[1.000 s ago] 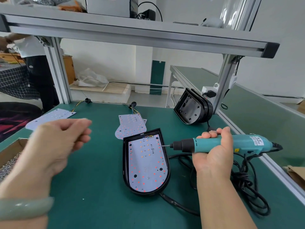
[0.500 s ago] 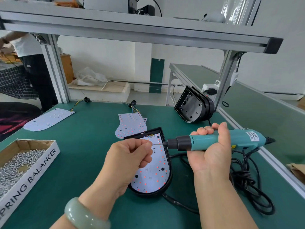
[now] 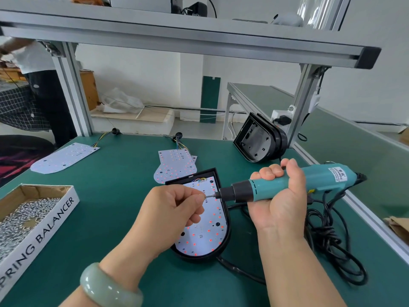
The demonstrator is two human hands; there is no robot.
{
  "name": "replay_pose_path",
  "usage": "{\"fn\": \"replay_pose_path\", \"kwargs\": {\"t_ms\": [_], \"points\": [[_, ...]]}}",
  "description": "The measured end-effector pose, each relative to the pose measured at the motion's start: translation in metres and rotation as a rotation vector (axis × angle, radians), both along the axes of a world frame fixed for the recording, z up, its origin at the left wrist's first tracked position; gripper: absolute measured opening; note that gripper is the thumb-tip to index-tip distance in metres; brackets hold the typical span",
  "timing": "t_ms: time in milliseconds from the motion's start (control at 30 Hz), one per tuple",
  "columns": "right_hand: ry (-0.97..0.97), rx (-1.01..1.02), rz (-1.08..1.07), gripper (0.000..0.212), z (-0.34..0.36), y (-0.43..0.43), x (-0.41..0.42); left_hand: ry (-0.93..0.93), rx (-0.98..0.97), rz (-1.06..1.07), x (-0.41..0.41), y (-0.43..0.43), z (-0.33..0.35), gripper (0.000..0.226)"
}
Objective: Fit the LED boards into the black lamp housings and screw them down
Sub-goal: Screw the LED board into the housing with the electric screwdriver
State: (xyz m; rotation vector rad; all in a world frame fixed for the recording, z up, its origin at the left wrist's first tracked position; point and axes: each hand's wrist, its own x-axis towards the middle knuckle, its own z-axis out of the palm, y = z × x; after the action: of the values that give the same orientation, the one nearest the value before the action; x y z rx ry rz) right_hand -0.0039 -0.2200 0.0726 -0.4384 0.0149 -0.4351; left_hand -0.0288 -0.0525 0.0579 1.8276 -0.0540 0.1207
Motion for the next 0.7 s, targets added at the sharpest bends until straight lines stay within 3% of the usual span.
{"fn": "replay_pose_path", "kwargs": {"t_ms": [200,367,700], "points": [[0.036,0.018,-0.032,0.019,0.0001,0.0002,0.0003,-0.026,-0.004,0.025,-0.0035,-0.0042,-0.0011,0.02],[0.019,0.003,-0.014,0.02,-0.0005,-0.0009,0.0,-0.18,0.187,0.015,-0.0067,-0.0027,-0.001,0.019],[0.007,0.058,0.001,0.019,-0.0007,0.0006,0.0004,-0.104,-0.091,-0.035,-0.0019,-0.0051,-0.0046,0.019]]}}
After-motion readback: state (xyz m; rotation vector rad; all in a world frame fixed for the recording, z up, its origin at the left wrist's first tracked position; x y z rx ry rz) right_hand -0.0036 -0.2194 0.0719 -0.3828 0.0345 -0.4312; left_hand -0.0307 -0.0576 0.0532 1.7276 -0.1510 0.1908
